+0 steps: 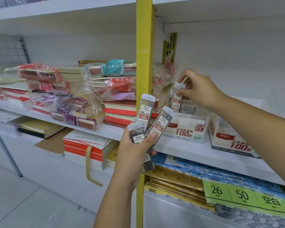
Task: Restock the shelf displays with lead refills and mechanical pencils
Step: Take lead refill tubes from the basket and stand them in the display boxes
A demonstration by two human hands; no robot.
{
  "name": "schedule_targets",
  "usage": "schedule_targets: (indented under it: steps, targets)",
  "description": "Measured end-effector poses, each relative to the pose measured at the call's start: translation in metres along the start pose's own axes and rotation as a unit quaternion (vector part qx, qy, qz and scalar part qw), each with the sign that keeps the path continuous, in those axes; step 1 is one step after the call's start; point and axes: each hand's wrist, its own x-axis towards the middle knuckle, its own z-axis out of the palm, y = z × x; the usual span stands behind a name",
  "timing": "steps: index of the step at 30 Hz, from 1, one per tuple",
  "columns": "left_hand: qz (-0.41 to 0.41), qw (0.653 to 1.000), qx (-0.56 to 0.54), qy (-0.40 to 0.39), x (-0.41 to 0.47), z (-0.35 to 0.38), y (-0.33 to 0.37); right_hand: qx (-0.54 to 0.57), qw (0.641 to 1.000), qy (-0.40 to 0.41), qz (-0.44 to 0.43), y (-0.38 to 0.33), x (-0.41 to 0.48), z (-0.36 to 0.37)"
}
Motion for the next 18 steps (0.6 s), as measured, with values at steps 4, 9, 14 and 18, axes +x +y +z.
schedule_targets:
  steps: [4, 9, 14, 18]
  targets:
    - [-0.006, 1.000, -0.001, 0.001, 0.000, 0.000, 0.001, -0.148, 0.987, -0.067, 0.004, 0.000, 0.004, 0.007]
    - [-0.008, 0.999, -0.030, -0.010, -0.001, 0.003, 0.000, -0.119, 0.993, 0.004, -0.008, -0.025, -0.027, -0.003]
    - [0.000, 0.998, -0.041, -0.042, -0.004, 0.011, -0.001, 0.280, 0.934, -0.175, 0.137, -0.055, -0.084, -0.004]
    - [-0.004, 0.999, -0.022, -0.031, -0.005, 0.014, -0.001, 0.323, 0.930, -0.039, 0.171, -0.050, -0.081, -0.014]
